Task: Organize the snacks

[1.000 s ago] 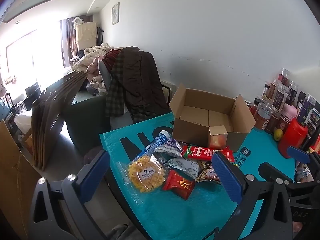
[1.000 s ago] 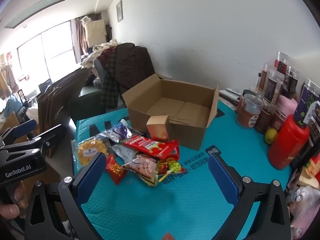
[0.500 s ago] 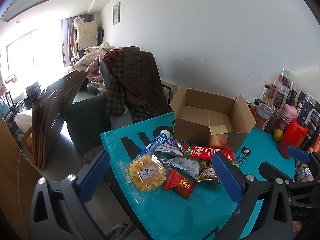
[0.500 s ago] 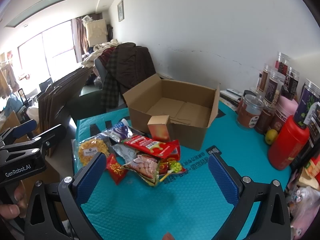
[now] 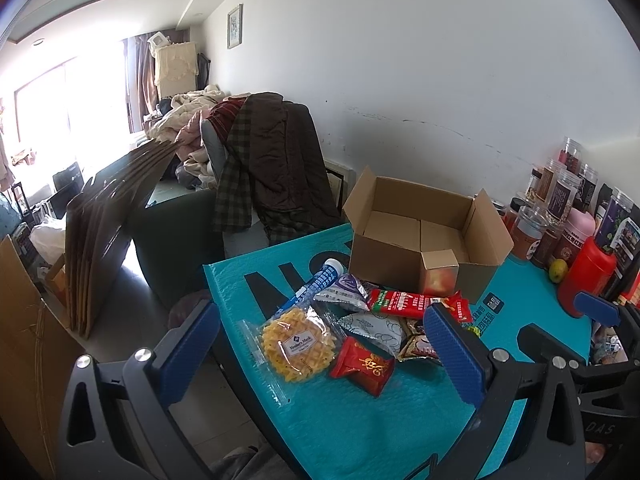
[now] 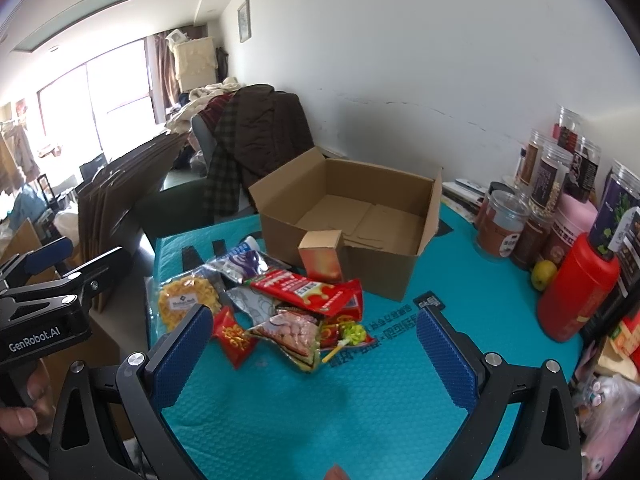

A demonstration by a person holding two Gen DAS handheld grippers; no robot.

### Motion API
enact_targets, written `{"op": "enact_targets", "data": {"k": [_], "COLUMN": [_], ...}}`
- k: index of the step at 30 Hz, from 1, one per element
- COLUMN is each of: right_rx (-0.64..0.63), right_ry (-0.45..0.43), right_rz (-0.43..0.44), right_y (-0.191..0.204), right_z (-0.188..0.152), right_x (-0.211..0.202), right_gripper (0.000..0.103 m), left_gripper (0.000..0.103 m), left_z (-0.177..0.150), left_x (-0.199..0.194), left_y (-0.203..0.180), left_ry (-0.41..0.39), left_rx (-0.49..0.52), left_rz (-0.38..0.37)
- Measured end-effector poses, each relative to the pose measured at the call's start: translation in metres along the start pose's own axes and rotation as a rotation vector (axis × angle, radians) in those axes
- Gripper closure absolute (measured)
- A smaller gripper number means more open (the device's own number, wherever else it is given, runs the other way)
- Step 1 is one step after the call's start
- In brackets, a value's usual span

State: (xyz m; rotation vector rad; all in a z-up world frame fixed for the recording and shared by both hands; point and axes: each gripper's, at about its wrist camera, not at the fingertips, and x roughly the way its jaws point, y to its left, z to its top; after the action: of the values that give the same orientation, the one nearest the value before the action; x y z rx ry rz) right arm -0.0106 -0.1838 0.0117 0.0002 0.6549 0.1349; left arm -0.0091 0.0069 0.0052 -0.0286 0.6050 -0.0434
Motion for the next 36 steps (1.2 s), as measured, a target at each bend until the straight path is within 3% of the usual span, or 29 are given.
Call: {"op": "enact_targets", "data": {"k": [36], "right_rx": [-0.007], "right_ry": [0.003], "right_rz": [0.0], "right_y": [0.0082], "right_z": [-0.0037], "right_x": [0.0015], "right_gripper": [0.0], "left_gripper": [0.0], "left_z": [-0.0034], "left_x": [-0.0036], "left_y": [0.0034], "left_ry": [0.002], "left_rx": [0.002], "left_rz": [-0.003]}}
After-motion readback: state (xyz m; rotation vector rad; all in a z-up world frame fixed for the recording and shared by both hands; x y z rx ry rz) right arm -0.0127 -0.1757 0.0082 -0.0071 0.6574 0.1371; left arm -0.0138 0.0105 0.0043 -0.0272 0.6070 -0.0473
